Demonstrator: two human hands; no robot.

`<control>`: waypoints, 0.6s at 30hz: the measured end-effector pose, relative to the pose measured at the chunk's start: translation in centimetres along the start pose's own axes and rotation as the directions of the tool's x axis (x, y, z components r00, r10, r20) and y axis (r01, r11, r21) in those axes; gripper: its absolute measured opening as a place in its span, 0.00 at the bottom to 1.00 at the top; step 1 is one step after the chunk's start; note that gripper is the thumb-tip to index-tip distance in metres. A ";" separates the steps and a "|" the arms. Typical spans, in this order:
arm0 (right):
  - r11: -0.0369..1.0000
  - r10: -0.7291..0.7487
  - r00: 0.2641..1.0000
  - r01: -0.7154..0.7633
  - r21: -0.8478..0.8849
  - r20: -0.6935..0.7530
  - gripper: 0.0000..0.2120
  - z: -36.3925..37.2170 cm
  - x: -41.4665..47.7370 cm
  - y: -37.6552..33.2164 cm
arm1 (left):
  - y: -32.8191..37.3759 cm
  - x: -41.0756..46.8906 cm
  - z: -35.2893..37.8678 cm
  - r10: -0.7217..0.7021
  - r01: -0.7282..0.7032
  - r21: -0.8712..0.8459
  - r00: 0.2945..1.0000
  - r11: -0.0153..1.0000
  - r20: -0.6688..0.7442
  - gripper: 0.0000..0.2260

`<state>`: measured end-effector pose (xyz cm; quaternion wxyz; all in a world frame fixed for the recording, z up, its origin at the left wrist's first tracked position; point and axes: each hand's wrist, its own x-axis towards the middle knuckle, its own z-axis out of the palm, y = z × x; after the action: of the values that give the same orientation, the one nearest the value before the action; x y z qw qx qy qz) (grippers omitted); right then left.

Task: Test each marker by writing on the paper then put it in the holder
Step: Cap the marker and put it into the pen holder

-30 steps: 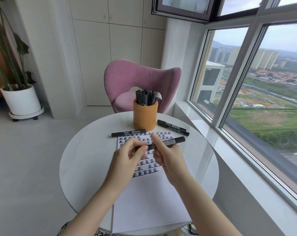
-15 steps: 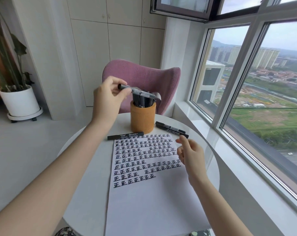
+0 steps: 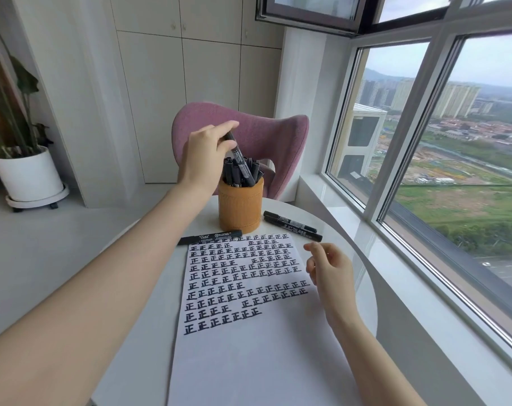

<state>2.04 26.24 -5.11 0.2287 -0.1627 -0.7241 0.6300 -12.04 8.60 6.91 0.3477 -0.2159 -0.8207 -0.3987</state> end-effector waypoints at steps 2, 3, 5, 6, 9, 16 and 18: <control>1.000 -0.003 1.000 0.003 -0.005 0.002 0.07 0.0 0.2 0.1 | 0.2 0.3 0.6 0.046 -0.046 0.051 0.999 0.998 0.019 0.17; 1.000 -0.005 1.000 0.005 -0.007 0.004 0.07 0.0 0.3 0.2 | 0.4 0.4 0.8 0.068 -0.069 0.075 0.997 0.995 0.025 0.17; 1.000 -0.009 1.000 0.009 -0.008 0.003 0.07 0.0 0.4 0.4 | 0.7 0.8 1.1 0.100 -0.102 0.082 0.995 0.991 0.028 0.18; 1.000 -0.010 1.000 0.010 -0.008 0.003 0.07 0.0 0.5 0.5 | 0.8 0.9 1.3 0.109 -0.111 0.075 0.994 0.991 0.031 0.18; 1.000 -0.023 1.000 0.023 -0.001 0.004 0.07 0.1 0.7 0.8 | 0.6 1.4 1.8 0.117 -0.122 0.093 0.991 0.988 0.063 0.18; 0.999 -0.041 0.999 0.041 -0.001 -0.012 0.07 0.0 1.5 1.3 | -1.4 0.5 3.1 0.062 -0.082 0.130 0.987 0.988 0.149 0.18; 0.997 -0.073 0.997 0.073 -0.021 -0.028 0.07 -0.1 2.0 1.1 | -1.6 0.5 3.4 0.038 -0.060 0.158 0.989 0.986 0.141 0.19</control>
<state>0.38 27.52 -5.89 0.2601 -0.1474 -0.7326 0.6115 -14.70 10.44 4.98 0.3165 -0.2341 -0.8667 -0.3063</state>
